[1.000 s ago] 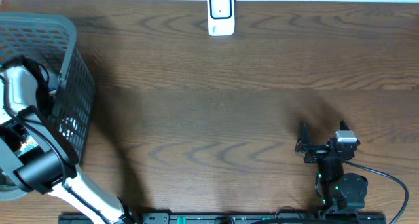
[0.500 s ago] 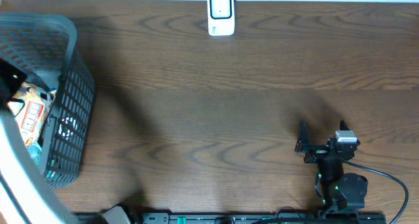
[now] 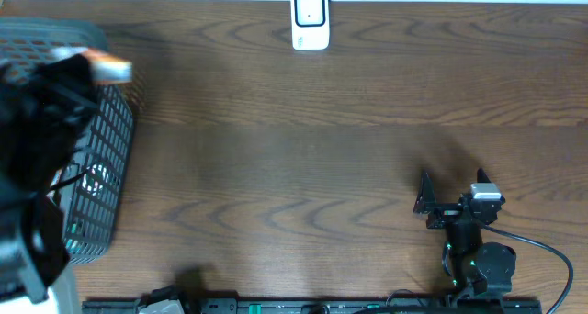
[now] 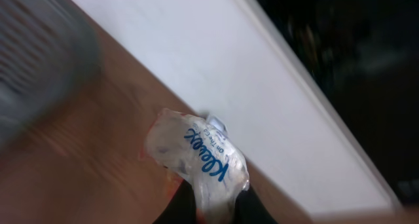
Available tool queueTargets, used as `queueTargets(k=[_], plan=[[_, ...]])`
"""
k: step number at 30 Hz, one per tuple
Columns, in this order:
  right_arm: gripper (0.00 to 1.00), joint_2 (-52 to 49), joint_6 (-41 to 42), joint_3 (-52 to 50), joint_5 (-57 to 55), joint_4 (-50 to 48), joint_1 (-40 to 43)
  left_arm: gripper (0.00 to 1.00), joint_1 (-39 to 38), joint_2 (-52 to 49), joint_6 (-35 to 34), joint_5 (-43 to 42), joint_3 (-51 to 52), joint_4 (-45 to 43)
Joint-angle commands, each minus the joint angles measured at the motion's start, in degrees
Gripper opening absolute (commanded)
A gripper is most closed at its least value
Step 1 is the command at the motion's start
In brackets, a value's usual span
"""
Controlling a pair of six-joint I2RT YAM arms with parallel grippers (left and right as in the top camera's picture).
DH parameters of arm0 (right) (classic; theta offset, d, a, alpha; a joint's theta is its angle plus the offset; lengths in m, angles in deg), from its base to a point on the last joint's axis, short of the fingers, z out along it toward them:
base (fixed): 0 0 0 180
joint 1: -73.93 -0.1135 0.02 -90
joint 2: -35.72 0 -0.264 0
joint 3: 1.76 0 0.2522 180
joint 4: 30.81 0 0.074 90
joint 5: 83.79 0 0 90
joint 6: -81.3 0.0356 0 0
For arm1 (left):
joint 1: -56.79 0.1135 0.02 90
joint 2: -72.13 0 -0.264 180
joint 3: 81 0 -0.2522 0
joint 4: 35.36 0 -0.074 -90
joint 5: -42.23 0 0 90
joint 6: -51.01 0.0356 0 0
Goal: Scan the item barcode
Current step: 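Carry the orange tissue pack forward and release it near the scanner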
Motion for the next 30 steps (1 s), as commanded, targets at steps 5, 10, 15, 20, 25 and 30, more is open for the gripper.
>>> queueTargets(k=[5, 10, 15, 20, 25, 30], plan=[[0.99, 0.31, 0.09, -0.11, -0.09, 0.24, 0.37, 0.08, -16.79, -10.14, 1.66, -1.07, 0.79, -0.11], [0.99, 0.31, 0.11, -0.11, -0.09, 0.24, 0.37, 0.08, -26.64, -19.74, 1.64, 4.83, 0.79, -0.11], [0.99, 0.31, 0.09, -0.11, -0.09, 0.24, 0.37, 0.08, -33.79, -30.84, 1.64, 10.86, 0.79, -0.52], [0.99, 0.31, 0.11, -0.11, -0.09, 0.24, 0.37, 0.08, -38.1, -42.05, 1.66, 12.04, 0.79, -2.64], [0.99, 0.31, 0.09, -0.11, -0.09, 0.24, 0.37, 0.08, -40.24, -50.49, 1.66, 12.02, 0.79, -5.09], [0.99, 0.31, 0.11, -0.11, -0.09, 0.24, 0.37, 0.08, -41.62, -55.34, 1.64, 11.96, 0.79, -7.72]])
